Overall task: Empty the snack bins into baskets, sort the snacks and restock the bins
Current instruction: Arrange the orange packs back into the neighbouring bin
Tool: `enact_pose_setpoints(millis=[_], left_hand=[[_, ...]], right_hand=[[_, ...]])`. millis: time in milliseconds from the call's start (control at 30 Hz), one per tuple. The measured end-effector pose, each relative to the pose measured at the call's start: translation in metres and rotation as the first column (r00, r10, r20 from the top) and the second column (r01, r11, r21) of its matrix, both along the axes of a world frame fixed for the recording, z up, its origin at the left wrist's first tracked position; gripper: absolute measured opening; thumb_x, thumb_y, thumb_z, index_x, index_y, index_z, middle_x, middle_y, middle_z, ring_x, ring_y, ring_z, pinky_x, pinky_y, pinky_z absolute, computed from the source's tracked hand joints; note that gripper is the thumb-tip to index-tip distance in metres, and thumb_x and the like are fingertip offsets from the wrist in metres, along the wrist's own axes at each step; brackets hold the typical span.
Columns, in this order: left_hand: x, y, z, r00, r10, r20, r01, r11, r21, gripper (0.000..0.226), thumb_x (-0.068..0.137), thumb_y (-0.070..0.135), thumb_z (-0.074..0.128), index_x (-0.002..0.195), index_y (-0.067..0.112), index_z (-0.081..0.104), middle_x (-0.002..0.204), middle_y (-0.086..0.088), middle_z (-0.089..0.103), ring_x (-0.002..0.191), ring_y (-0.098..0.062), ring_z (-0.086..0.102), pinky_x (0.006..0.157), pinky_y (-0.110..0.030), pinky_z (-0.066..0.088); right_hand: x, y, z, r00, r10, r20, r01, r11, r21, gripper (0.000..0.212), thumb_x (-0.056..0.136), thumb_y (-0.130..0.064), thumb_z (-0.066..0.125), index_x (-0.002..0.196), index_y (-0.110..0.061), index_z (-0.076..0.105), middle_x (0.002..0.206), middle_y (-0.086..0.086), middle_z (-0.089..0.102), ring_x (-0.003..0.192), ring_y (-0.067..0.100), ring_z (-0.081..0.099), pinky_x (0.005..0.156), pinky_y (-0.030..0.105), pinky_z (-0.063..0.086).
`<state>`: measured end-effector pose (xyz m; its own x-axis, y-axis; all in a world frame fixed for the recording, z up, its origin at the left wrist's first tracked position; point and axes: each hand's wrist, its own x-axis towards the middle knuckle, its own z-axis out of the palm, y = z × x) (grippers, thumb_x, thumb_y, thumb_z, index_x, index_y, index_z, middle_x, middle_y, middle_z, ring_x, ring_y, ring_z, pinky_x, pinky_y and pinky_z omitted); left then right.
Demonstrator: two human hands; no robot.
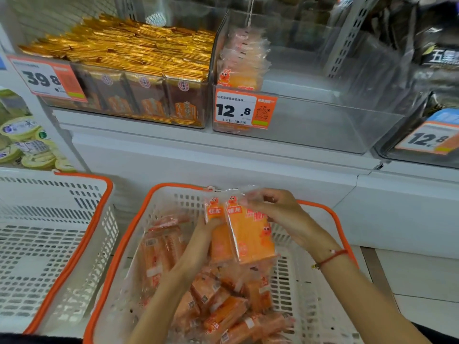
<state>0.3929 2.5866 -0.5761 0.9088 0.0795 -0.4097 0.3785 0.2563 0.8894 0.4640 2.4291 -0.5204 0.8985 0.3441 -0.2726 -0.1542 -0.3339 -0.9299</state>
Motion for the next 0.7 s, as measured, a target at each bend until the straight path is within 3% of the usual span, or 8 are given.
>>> enact_pose_setpoints(millis=[33,100,167,233,400,467,567,700], left_hand=[[-0.001,-0.004,0.006,1.000,-0.002,0.011,0.002,1.000,-0.017,0.025,0.094,0.044,0.052,0.113,0.031,0.062,0.098,0.008,0.075,0.091,-0.014,0.072,0.081,-0.037,0.056],[-0.001,-0.007,0.012,1.000,0.010,-0.004,-0.010,0.999,-0.033,0.074,0.071,0.078,0.060,0.127,0.031,0.059,0.120,0.002,0.069,0.112,-0.021,0.065,0.102,-0.050,0.045],[0.002,-0.006,0.008,1.000,-0.005,0.019,0.007,0.997,-0.074,0.106,0.054,0.092,0.059,0.143,0.035,0.043,0.145,0.002,0.050,0.131,-0.023,0.050,0.112,-0.054,0.032],[0.002,-0.007,0.020,0.998,-0.052,0.034,0.054,0.997,-0.061,0.100,0.061,0.090,0.057,0.147,0.044,0.033,0.152,0.010,0.038,0.137,-0.018,0.042,0.114,-0.054,0.030],[0.003,-0.013,0.049,0.984,-0.023,0.174,0.042,0.993,-0.106,0.075,0.072,0.063,0.072,0.134,0.026,0.052,0.121,-0.003,0.068,0.109,-0.022,0.067,0.098,-0.047,0.050],[0.006,-0.013,0.065,0.970,0.071,0.234,-0.043,0.992,-0.123,0.085,0.061,0.066,0.076,0.133,0.029,0.051,0.122,-0.005,0.067,0.108,-0.026,0.067,0.095,-0.052,0.051],[0.019,-0.010,0.100,0.908,0.103,0.406,-0.074,0.994,-0.085,0.083,0.058,0.059,0.076,0.131,0.029,0.051,0.120,-0.003,0.068,0.106,-0.025,0.068,0.087,-0.054,0.055],[0.044,-0.010,0.154,0.806,-0.041,0.591,0.023,0.999,0.038,0.077,0.062,0.051,0.072,0.132,0.027,0.049,0.116,0.002,0.069,0.105,-0.022,0.068,0.078,-0.046,0.059]], right_hand=[[-0.003,0.002,-0.002,0.993,-0.106,0.051,0.106,0.994,0.004,0.027,0.075,-0.037,0.078,0.099,-0.027,0.070,0.098,-0.010,0.070,0.087,0.005,0.067,0.064,0.016,0.052],[-0.012,0.006,-0.001,0.945,-0.288,0.154,0.283,0.957,0.056,0.030,0.071,-0.037,0.082,0.096,-0.032,0.066,0.094,-0.018,0.065,0.080,-0.004,0.064,0.060,0.012,0.049],[-0.018,0.011,0.001,0.905,-0.373,0.205,0.351,0.926,0.137,0.033,0.070,-0.032,0.084,0.097,-0.028,0.067,0.090,-0.017,0.065,0.075,-0.009,0.062,0.059,0.009,0.047],[-0.021,0.018,0.008,0.893,-0.396,0.213,0.357,0.913,0.198,0.034,0.069,-0.031,0.085,0.098,-0.026,0.068,0.091,-0.014,0.067,0.076,-0.008,0.062,0.061,0.010,0.048],[-0.029,0.025,0.025,0.873,-0.353,0.335,0.306,0.934,0.186,0.026,0.078,-0.051,0.069,0.102,-0.046,0.063,0.108,-0.019,0.059,0.097,-0.004,0.057,0.072,0.010,0.046],[-0.024,0.020,0.041,0.895,-0.268,0.356,0.244,0.963,0.113,0.049,0.071,-0.064,0.059,0.118,-0.051,0.053,0.124,-0.018,0.045,0.113,-0.002,0.045,0.080,0.009,0.044],[-0.008,0.007,0.075,0.982,-0.011,0.186,-0.018,0.988,0.152,0.088,0.071,-0.065,0.072,0.144,-0.042,0.029,0.145,-0.017,0.036,0.129,0.004,0.040,0.105,0.028,0.042],[0.005,-0.007,0.122,0.973,0.144,0.180,-0.183,0.956,0.228,0.090,0.061,-0.049,0.077,0.141,-0.035,0.037,0.136,-0.010,0.056,0.124,0.010,0.055,0.105,0.039,0.045]])
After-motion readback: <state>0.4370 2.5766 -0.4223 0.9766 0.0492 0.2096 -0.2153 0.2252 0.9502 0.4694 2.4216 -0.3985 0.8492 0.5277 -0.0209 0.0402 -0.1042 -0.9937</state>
